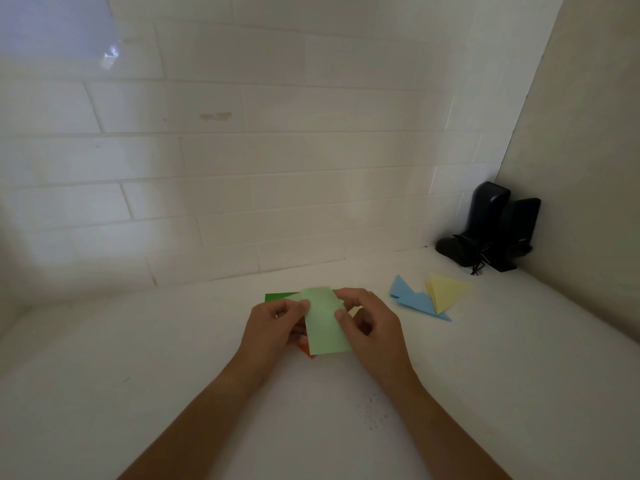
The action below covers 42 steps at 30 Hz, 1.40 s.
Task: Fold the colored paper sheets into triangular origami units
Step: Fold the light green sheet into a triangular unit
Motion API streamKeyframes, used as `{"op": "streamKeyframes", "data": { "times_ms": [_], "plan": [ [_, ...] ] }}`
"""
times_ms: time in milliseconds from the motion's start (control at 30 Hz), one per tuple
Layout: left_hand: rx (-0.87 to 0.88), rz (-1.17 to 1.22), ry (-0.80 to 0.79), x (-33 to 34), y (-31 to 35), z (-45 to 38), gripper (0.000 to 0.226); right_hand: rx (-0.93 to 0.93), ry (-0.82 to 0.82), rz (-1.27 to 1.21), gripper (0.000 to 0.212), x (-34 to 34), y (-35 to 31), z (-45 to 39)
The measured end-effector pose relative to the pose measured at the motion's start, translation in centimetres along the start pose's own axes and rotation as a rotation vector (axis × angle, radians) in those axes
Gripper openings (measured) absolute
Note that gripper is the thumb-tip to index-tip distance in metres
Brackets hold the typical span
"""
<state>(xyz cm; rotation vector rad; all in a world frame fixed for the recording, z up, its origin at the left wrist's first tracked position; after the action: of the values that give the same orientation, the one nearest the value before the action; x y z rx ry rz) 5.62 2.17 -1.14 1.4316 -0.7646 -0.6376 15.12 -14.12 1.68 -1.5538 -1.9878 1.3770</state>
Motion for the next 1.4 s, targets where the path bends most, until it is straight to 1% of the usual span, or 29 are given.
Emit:
{"op": "streamKeyframes", "data": {
  "times_ms": [67, 167, 267, 333, 433, 533, 667, 733, 800, 867, 933, 967, 1033, 1100, 1167, 1233, 1333, 1400],
  "plan": [
    [0.001, -0.008, 0.018, -0.2, -0.1, -0.1, 0.025, -0.044, -0.025, 0.034, 0.027, 0.2, -0.2, 0.1],
    [0.024, -0.075, 0.024, -0.2, 0.0, -0.3, 0.026, -0.055, -0.053, 0.087, 0.024, 0.7, 0.3, 0.0],
    [0.069, -0.193, -0.017, 0.4, 0.3, -0.3, 0.036, -0.048, -0.045, 0.138, 0.02, 0.9, 0.4, -0.1],
    [0.097, -0.253, -0.017, 0.6, 0.5, -0.2, 0.043, -0.033, -0.055, 0.114, 0.02, 0.9, 0.3, 0.0],
    [0.074, -0.212, -0.011, 0.6, 0.3, -0.1, 0.041, 0.0, -0.059, 0.058, 0.03, 0.6, 0.0, 0.0],
    [0.016, -0.156, -0.008, 0.5, 0.0, -0.1, 0.036, -0.071, -0.042, 0.042, 0.034, 0.4, -0.7, 0.1],
    [-0.003, -0.185, -0.001, 0.2, -0.2, -0.3, 0.041, -0.138, -0.074, 0.055, 0.035, 0.7, -0.8, 0.3],
    [-0.01, -0.159, -0.04, 0.5, -0.1, -0.1, 0.041, -0.141, -0.088, 0.069, 0.035, 0.9, -0.7, 0.3],
    [-0.014, -0.104, -0.118, 1.2, 0.1, 0.3, 0.041, -0.136, -0.107, 0.073, 0.036, 1.1, -0.5, 0.2],
    [0.043, -0.143, -0.172, 1.7, 0.5, 0.5, 0.036, -0.141, -0.119, 0.075, 0.037, 1.3, -0.5, 0.2],
    [0.114, -0.211, -0.184, 1.8, 1.1, 0.8, 0.026, -0.146, -0.124, 0.07, 0.039, 1.3, -0.6, 0.3],
    [0.13, -0.211, -0.192, 1.8, 1.3, 0.8, 0.023, -0.129, -0.127, 0.053, 0.04, 1.3, -0.6, 0.3],
    [0.137, -0.194, -0.202, 1.8, 1.2, 0.7, 0.019, -0.025, -0.133, -0.023, 0.041, 1.1, -0.3, 0.3],
    [0.167, -0.231, -0.212, 1.7, 1.2, 0.7, 0.013, 0.087, -0.128, -0.09, 0.033, 1.0, 0.3, 0.2],
    [0.172, -0.272, -0.274, 2.2, 0.9, 0.9, 0.01, 0.128, -0.108, -0.099, 0.019, 0.9, 0.7, 0.2],
    [0.159, -0.295, -0.327, 2.7, 0.6, 1.2, 0.012, 0.113, -0.109, -0.077, 0.022, 0.9, 0.7, 0.2],
    [0.176, -0.326, -0.343, 2.7, 1.0, 1.4, 0.018, 0.028, -0.139, 0.005, 0.024, 1.1, 0.4, 0.2],
    [0.176, -0.333, -0.356, 2.8, 1.1, 1.6, 0.013, -0.013, -0.142, 0.041, 0.022, 1.1, 0.3, 0.2]
  ]
}}
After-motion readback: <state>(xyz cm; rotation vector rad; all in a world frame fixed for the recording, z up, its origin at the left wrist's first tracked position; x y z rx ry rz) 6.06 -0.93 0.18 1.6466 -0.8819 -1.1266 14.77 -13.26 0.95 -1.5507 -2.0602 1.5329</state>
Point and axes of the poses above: each hand's wrist, its own z-axis away from the middle knuckle, its own x-axis out of the palm, y = z × x, the point moved 7 cm from there along -z, towards the middle knuckle
